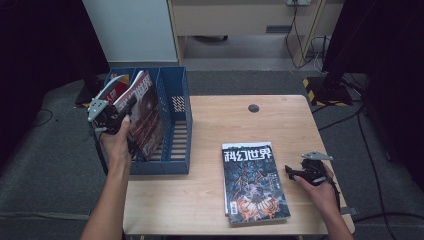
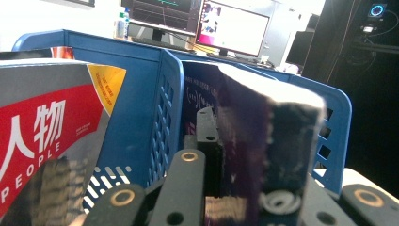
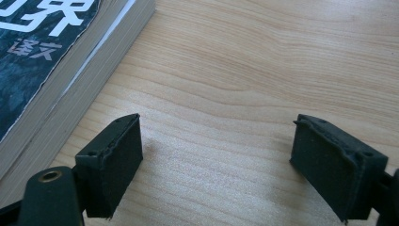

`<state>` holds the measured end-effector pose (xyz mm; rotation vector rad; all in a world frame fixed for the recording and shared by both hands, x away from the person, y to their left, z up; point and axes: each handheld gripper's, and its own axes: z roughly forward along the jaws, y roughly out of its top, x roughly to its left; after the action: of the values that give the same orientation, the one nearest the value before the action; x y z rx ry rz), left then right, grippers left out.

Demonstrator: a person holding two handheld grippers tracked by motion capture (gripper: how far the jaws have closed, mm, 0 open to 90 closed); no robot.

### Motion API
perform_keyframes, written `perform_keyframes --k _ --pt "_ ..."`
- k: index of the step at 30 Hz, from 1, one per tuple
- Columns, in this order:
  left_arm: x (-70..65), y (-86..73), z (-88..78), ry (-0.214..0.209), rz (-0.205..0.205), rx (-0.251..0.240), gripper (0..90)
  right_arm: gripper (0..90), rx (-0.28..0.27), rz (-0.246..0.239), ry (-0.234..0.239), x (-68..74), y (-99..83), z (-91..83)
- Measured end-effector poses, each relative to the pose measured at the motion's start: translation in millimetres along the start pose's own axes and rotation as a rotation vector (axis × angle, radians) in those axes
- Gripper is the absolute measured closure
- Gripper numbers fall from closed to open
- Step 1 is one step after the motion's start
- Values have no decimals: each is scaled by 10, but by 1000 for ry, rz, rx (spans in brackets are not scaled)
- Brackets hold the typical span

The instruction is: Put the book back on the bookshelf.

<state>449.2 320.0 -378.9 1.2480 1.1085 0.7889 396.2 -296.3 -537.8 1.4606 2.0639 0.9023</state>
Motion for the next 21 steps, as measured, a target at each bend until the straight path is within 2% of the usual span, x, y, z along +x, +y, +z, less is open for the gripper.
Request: perform_keyframes --k 8,21 --pt "38 -52 -27 15 -8 -2 835 170 0 0 -1 1 0 0" --pt "71 -19 15 32 6 -16 834 170 -4 5 -4 9 -4 -1"
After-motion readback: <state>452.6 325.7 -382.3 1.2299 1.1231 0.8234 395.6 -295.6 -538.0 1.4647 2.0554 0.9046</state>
